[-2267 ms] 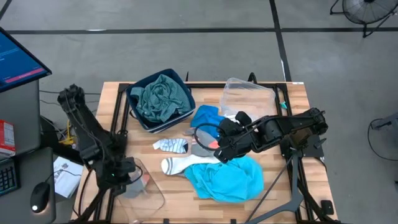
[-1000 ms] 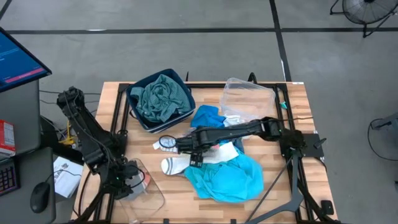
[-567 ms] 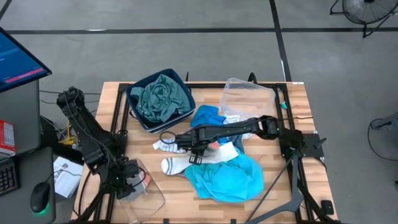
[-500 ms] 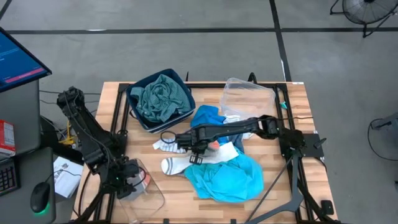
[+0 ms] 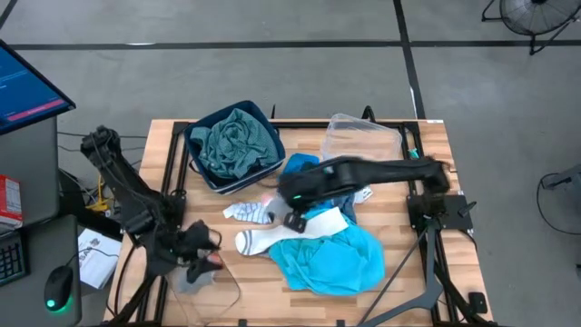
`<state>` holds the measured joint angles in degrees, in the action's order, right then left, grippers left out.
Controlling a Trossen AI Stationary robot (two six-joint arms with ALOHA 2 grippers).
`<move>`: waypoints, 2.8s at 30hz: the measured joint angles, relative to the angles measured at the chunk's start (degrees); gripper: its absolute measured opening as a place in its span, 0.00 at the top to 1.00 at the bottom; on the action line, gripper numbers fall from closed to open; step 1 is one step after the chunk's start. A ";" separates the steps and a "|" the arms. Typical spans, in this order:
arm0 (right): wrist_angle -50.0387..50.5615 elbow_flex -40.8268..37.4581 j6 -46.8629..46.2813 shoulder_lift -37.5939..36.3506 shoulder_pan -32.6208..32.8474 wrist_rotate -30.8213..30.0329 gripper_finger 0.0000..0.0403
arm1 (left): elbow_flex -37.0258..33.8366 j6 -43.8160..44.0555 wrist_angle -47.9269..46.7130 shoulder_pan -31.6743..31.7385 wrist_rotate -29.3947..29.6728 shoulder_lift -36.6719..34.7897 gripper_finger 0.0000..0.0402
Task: Pick & Place Cloths
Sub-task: Put the gray sock into the transparent bin
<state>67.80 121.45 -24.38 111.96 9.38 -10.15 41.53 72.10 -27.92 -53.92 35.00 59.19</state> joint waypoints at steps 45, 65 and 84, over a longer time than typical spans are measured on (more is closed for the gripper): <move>-19.12 -0.19 -5.07 -7.36 10.85 -23.42 1.00 | 0.10 -62.72 64.25 37.23 -17.92 14.49 0.25; -21.52 -0.02 -0.58 -7.24 7.89 -16.21 0.97 | 0.10 -58.14 67.13 36.09 -15.83 13.96 1.00; -11.80 0.04 3.95 -18.86 15.40 -12.22 0.86 | 0.08 -14.82 37.97 3.73 -11.76 -3.12 1.00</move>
<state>56.00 121.49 -20.43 93.10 24.78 -22.37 41.60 57.29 10.05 -50.19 23.24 56.06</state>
